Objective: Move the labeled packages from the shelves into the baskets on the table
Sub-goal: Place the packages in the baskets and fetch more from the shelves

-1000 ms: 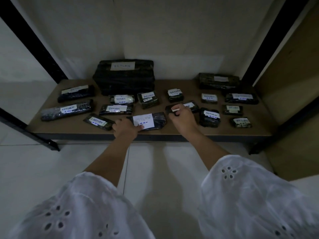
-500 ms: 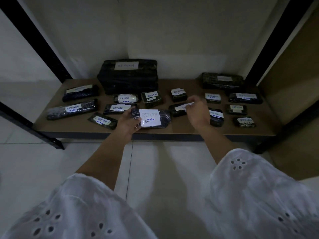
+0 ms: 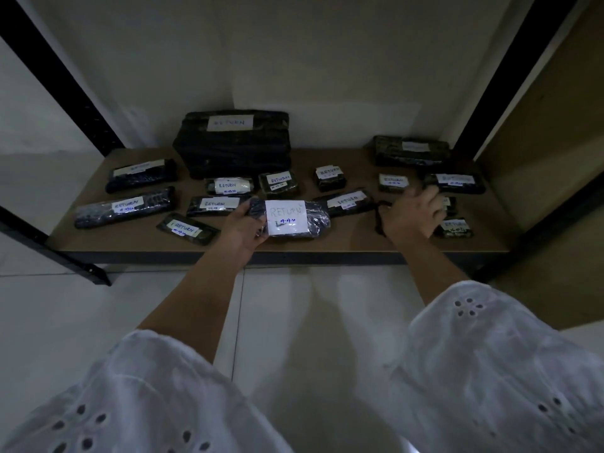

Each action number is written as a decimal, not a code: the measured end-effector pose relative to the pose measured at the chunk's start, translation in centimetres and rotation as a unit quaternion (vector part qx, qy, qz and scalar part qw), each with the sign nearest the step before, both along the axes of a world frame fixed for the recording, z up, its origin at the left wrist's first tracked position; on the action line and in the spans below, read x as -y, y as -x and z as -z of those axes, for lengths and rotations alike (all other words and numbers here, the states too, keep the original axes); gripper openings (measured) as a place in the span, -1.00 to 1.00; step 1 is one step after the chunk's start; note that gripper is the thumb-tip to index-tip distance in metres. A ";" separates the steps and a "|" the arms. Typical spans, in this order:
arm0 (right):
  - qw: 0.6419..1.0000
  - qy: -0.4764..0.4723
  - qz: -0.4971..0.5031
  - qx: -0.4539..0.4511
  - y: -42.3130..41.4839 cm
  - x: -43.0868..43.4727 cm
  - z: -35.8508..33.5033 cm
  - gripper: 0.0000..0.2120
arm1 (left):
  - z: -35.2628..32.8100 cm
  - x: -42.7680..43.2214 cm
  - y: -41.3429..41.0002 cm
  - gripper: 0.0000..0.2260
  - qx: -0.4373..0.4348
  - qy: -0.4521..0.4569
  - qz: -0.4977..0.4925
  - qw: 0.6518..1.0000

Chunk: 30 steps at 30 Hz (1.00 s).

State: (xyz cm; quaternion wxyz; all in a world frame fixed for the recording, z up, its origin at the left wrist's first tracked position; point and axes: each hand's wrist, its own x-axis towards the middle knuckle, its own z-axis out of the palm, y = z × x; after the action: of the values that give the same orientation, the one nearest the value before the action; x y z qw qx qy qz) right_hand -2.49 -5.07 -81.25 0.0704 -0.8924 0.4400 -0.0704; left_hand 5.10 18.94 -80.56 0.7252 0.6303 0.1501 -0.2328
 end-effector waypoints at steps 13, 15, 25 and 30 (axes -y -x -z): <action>0.887 -0.415 -0.003 0.201 2.4 0.0 -2.0 -0.41 | -2.4 2.8 3.3 -0.67 -0.050 0.044 0.001 0.998; 0.839 -0.477 0.030 0.262 4.1 -1.3 -4.6 -0.44 | -4.3 2.0 5.2 -0.64 -0.063 0.042 -0.011 0.997; 0.810 -0.571 0.032 0.127 13.0 -3.9 -23.2 -0.62 | -22.5 -0.3 14.1 -0.59 -0.111 0.013 -0.047 0.993; 0.810 -0.572 0.032 0.125 16.7 -3.1 -35.3 -0.77 | -34.8 -0.2 19.2 -0.51 -0.150 0.042 -0.083 0.984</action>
State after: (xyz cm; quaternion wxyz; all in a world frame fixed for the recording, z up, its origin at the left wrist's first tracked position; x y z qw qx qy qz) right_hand -19.16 -1.96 -45.95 0.6205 -0.6596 0.4165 0.0805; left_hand -14.09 19.16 -45.80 0.7374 0.5422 0.2992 -0.2698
